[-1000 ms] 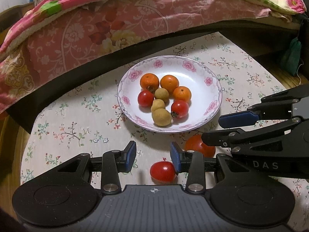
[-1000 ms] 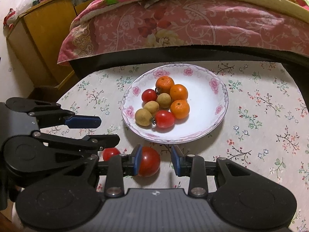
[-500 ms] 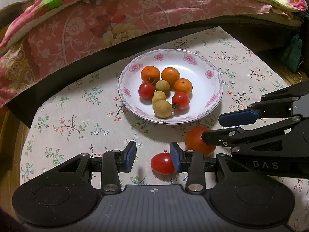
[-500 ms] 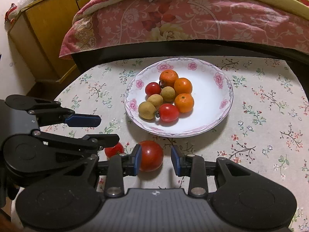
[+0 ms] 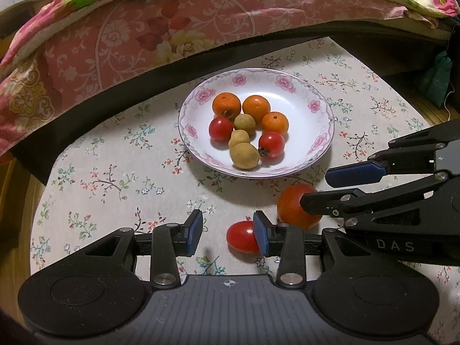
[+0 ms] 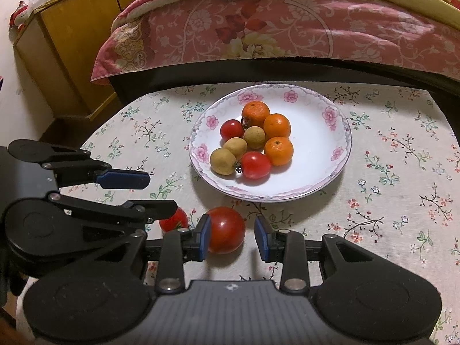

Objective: Organize fruits
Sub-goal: 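Grasp the red cherry tomato with the left tool while the right tool grasps the large tomato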

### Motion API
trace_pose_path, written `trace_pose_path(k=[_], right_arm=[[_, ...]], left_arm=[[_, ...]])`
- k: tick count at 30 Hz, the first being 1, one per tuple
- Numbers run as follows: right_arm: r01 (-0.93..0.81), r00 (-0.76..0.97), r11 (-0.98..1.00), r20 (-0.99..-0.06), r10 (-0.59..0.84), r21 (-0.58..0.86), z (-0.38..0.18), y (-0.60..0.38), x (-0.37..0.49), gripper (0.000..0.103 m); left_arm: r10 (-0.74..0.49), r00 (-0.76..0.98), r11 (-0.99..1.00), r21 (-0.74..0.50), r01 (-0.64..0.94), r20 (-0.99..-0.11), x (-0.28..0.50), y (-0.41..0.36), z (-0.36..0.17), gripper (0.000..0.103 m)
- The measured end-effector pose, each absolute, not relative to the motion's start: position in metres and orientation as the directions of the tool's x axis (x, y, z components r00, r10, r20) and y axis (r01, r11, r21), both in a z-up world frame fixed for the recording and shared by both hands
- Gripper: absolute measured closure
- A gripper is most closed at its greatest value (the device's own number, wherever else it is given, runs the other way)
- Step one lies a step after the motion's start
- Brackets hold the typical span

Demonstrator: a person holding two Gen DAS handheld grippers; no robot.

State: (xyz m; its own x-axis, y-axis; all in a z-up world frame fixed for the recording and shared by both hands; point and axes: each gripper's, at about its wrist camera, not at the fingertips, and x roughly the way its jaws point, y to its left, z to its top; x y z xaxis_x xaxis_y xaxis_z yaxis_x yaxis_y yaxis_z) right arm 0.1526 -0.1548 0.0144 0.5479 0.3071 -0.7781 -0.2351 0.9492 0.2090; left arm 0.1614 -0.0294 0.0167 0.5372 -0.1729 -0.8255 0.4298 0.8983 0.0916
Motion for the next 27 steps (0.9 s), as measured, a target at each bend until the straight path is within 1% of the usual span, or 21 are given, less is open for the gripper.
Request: trace_pose_path(k=[5,7,9,11,12,13,15,20,27], right_arm=[[-0.247,0.544,0.946,-0.778,0.315,0.210,0.014,-0.152,0.152,0.076],[-0.253,0.544,0.945,-0.777,0.316,0.207,0.014,-0.152,0.153,0.075],[-0.255,0.545,0.945,-0.777,0.315,0.205,0.014,-0.153,0.153,0.073],[-0.252,0.547,0.946,-0.777,0.311,0.202,0.013,-0.154,0.153,0.069],[-0.252,0.546,0.946,-0.778,0.312,0.203,0.013,-0.155,0.154,0.068],[-0.252,0.546,0.946,-0.777,0.313,0.204,0.013,-0.155,0.154,0.066],[-0.255,0.544,0.945,-0.777,0.316,0.206,0.012,-0.154,0.155,0.063],[-0.283,0.532,0.937,-0.780,0.330,0.204,0.009,-0.149,0.154,0.060],[-0.309,0.510,0.925,-0.783,0.356,0.220,0.004,-0.139,0.158,0.060]], left_arm=[[-0.167,0.530,0.896,0.097,0.434,-0.832,0.160,-0.028,0.015,0.054],[-0.167,0.524,0.890,0.101,0.444,-0.835,0.158,-0.028,0.013,0.049],[-0.166,0.527,0.887,0.108,0.449,-0.833,0.157,-0.027,0.012,0.045],[-0.169,0.530,0.885,0.109,0.453,-0.831,0.155,-0.026,0.011,0.044],[-0.170,0.530,0.884,0.109,0.455,-0.831,0.155,-0.025,0.011,0.042],[-0.174,0.526,0.882,0.106,0.459,-0.832,0.154,-0.025,0.010,0.037],[-0.172,0.525,0.879,0.111,0.464,-0.834,0.153,-0.025,0.007,0.035],[-0.185,0.514,0.864,0.111,0.492,-0.837,0.147,-0.026,0.004,0.033],[-0.195,0.503,0.861,0.099,0.499,-0.842,0.145,-0.022,-0.001,0.031]])
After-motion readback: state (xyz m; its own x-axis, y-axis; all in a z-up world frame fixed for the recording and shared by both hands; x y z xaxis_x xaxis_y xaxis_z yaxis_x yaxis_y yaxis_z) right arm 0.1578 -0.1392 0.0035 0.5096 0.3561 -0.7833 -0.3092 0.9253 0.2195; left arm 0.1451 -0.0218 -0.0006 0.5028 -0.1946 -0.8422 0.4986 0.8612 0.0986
